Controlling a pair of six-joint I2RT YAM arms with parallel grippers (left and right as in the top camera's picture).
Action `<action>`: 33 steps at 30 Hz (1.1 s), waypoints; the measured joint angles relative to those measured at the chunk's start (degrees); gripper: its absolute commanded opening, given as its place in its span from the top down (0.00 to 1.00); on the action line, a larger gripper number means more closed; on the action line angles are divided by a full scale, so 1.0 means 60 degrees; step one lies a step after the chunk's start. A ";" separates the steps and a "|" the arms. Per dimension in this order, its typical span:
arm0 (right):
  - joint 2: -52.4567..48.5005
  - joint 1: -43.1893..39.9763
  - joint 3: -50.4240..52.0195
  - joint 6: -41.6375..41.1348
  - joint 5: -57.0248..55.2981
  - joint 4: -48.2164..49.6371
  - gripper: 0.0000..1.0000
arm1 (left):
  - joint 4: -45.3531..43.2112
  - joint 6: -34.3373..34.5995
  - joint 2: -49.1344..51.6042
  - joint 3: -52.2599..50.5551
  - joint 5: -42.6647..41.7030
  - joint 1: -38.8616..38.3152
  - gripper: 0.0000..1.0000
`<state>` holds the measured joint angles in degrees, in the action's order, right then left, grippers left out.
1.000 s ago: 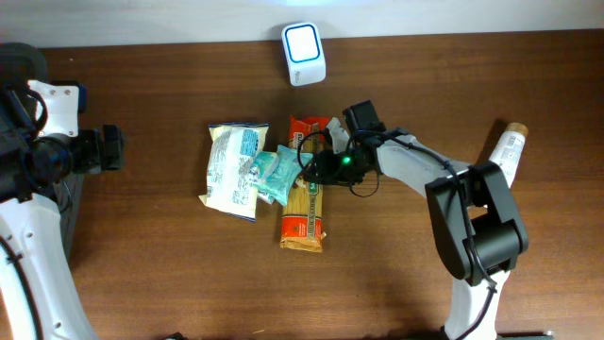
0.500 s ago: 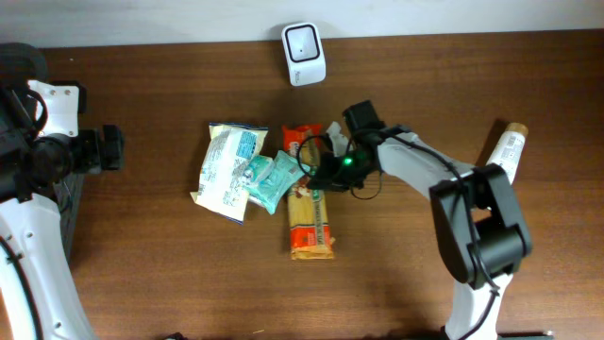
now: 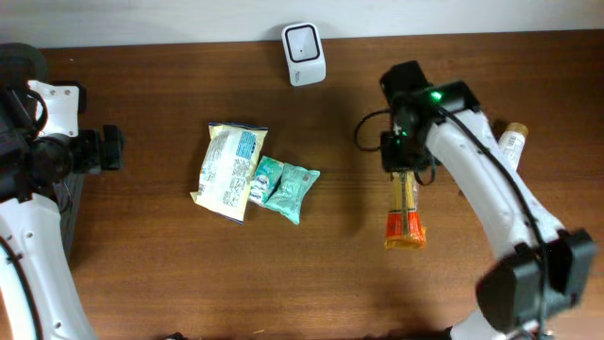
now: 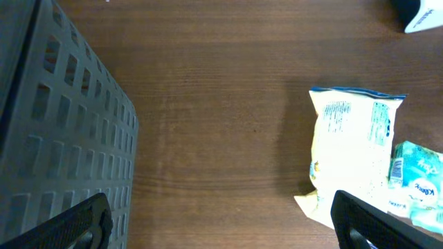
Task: Scan the item barcode
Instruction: 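Move the right gripper to the orange spaghetti pack and grasp it, then lift the spaghetti pack and turn it toward the scanner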
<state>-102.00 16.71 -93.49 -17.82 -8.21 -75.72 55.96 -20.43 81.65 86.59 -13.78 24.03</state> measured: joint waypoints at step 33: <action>-0.2707 -0.2601 -0.1519 0.4561 0.5876 -0.0331 0.25 | -0.0007 -0.0004 0.0000 0.0000 0.0004 0.0000 0.01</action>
<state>-118.24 1.10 -102.61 9.54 27.05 -77.71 55.92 -20.45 81.65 86.59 -13.76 24.03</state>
